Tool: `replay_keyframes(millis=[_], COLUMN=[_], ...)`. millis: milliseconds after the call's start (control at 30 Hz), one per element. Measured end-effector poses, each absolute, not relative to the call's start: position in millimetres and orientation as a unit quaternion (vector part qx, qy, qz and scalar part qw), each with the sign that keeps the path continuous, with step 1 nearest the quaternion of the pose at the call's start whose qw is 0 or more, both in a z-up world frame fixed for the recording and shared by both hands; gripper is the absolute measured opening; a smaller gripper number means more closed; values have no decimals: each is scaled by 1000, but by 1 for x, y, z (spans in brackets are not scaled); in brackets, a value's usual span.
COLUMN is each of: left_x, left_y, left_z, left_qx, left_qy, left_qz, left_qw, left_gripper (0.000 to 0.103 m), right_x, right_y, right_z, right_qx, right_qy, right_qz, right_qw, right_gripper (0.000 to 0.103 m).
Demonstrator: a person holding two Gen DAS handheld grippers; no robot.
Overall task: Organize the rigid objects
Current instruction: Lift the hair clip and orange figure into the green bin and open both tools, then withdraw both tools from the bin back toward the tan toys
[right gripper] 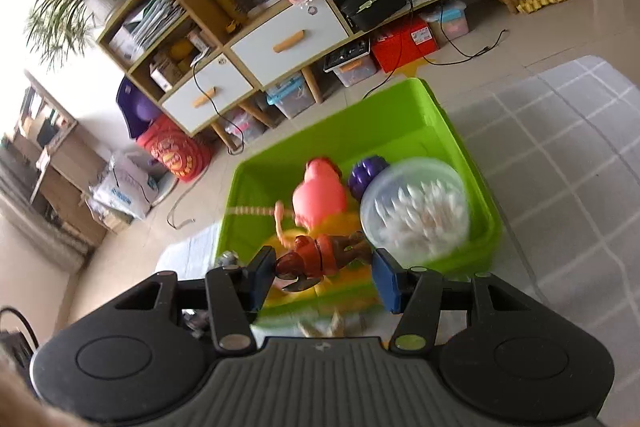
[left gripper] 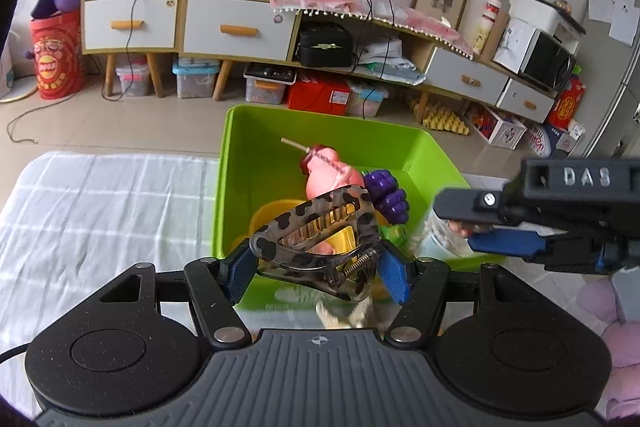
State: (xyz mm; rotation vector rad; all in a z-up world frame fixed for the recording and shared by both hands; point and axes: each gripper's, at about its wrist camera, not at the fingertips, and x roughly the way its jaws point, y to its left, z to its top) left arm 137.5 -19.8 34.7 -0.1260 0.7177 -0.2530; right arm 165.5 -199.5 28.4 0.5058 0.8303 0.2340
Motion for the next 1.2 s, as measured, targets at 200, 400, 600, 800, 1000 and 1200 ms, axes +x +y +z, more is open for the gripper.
replay_keyframes(millis=[200, 400, 600, 800, 1000, 1200], left_x=[154, 156, 153, 148, 145, 133], left_y=[-23, -24, -15, -11, -14, -15], left_z=[27, 19, 18, 23, 33, 44], left_qx=[-50, -34, -64, -72, -77, -72], left_qy=[351, 352, 335, 336, 334, 329], left_qz=[-116, -116, -128, -134, -135, -148], left_qw=[928, 928, 931, 930, 929, 930], left_gripper=[68, 68, 95, 98, 99, 101], right_x=[190, 198, 199, 195, 186, 172], right_y=[-189, -183, -189, -194, -196, -201], right_z=[26, 25, 24, 29, 37, 47], right_qx=[238, 218, 249, 272, 258, 250], right_qy=[397, 393, 394, 400, 403, 404], right_qz=[109, 107, 112, 119, 112, 108], right_qw=[880, 887, 877, 867, 871, 873], right_gripper=[41, 41, 61, 71, 71, 71])
